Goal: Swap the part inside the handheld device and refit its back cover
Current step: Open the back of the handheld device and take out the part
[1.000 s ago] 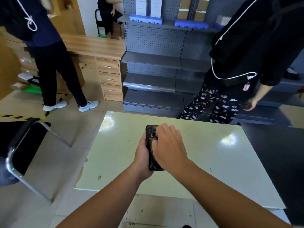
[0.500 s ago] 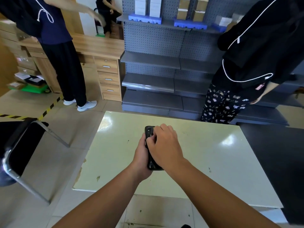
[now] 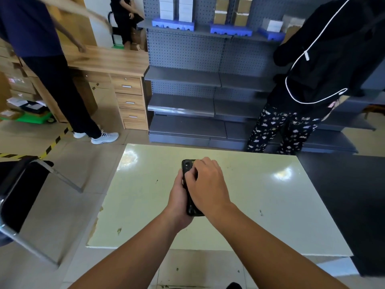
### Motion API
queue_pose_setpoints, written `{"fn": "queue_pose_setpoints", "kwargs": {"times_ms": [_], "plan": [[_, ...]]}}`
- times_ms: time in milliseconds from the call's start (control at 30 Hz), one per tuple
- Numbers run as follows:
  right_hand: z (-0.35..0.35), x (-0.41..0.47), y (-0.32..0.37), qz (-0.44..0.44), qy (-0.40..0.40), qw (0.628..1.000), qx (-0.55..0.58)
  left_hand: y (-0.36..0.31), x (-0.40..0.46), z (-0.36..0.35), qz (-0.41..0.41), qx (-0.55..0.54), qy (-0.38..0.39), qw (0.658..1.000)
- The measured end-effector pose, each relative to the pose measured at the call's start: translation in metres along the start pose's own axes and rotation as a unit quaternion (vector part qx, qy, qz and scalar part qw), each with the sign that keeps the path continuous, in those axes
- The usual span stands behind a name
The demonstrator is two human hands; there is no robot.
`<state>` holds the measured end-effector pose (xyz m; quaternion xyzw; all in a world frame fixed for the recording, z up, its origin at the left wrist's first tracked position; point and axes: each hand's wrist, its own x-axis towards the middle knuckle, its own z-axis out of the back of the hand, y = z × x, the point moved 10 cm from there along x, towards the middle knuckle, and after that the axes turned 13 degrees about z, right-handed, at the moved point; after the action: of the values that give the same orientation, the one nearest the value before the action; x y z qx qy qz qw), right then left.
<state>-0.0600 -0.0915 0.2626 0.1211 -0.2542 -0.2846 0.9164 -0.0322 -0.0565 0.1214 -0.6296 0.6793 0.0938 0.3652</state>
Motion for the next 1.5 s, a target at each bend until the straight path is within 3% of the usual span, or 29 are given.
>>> {"fn": "queue_pose_setpoints", "kwargs": {"times_ms": [1233, 1500], "plan": [[-0.017, -0.005, -0.017, 0.060, 0.070, 0.993, -0.074, 0.007, 0.010, 0.018, 0.006, 0.072, -0.082, 0.994], [-0.017, -0.008, -0.017, 0.062, 0.094, 0.993, -0.028, 0.006, 0.009, 0.026, -0.005, 0.069, -0.099, 0.993]]}}
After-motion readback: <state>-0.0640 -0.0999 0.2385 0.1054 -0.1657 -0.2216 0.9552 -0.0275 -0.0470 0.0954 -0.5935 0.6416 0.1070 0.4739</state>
